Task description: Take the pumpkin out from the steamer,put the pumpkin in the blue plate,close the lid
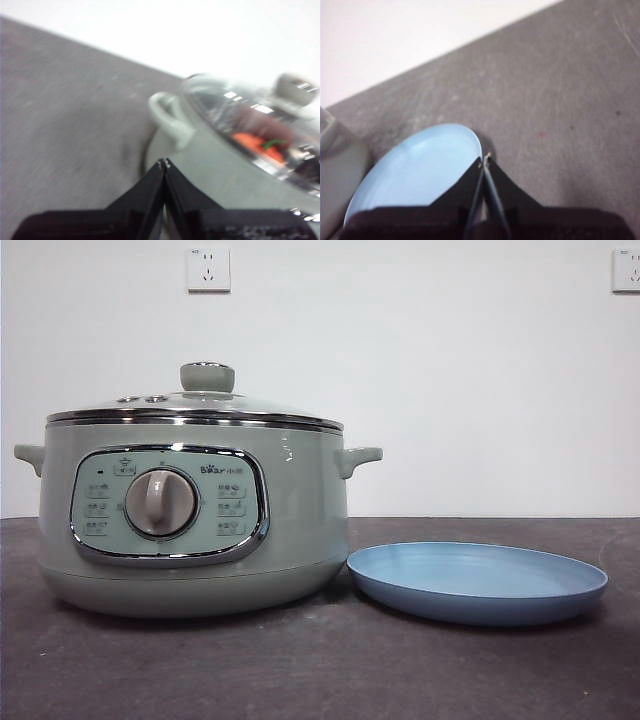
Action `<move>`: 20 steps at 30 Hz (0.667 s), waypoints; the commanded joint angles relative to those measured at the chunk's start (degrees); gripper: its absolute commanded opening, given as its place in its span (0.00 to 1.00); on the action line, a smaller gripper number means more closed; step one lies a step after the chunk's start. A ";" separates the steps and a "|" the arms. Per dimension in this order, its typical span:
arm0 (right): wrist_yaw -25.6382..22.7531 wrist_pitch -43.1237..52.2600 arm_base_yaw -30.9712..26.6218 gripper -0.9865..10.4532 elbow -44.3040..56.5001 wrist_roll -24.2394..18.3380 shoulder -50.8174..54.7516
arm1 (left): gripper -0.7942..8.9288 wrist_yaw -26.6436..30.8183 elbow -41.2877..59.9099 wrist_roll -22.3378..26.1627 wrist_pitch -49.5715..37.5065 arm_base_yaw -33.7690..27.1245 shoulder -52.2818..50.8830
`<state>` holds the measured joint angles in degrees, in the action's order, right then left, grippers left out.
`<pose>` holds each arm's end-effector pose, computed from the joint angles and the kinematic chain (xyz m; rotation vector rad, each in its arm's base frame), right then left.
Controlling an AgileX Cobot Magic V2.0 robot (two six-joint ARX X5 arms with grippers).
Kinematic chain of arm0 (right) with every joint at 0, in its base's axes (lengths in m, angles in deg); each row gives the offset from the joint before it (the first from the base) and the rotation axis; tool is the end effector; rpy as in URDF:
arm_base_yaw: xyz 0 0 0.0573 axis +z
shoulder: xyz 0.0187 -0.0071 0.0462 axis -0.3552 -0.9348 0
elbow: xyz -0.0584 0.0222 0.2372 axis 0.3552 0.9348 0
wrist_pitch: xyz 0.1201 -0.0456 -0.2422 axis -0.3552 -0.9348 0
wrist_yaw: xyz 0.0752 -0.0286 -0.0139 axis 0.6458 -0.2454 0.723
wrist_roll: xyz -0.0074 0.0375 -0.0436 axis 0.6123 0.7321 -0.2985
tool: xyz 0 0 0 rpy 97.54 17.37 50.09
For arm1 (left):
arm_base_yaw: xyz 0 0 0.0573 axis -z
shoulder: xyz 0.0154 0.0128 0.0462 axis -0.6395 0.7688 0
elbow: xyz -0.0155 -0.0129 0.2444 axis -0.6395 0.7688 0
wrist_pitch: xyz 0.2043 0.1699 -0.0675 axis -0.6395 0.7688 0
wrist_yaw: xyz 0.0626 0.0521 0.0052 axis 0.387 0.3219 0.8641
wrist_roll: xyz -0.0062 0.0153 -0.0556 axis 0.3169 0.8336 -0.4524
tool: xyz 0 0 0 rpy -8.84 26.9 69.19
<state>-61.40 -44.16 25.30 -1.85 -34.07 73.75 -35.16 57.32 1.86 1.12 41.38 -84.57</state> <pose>0.1420 0.0131 0.1521 0.3916 0.2371 0.0861 0.1447 -0.0099 0.1608 -0.3752 0.1056 -0.1729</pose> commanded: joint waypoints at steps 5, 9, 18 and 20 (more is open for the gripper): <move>-0.13 -3.04 0.02 0.07 -8.52 0.77 -3.54 | 0.07 -1.40 -4.76 -0.04 4.04 -0.11 0.24; -0.13 -4.15 0.02 0.07 -14.71 0.55 -8.24 | 0.07 -1.55 -9.64 0.52 6.40 -0.13 2.82; 0.11 -6.38 0.02 0.07 -29.16 -4.81 -21.42 | 0.07 -1.66 -23.56 6.58 7.65 -0.11 16.83; 0.11 -6.99 0.02 0.07 -32.30 -6.84 -24.22 | 0.07 -2.45 -27.15 8.13 7.89 -0.09 20.26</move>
<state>-61.40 -51.13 25.30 -32.85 -38.40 50.52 -37.22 31.28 7.09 9.10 41.38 -65.31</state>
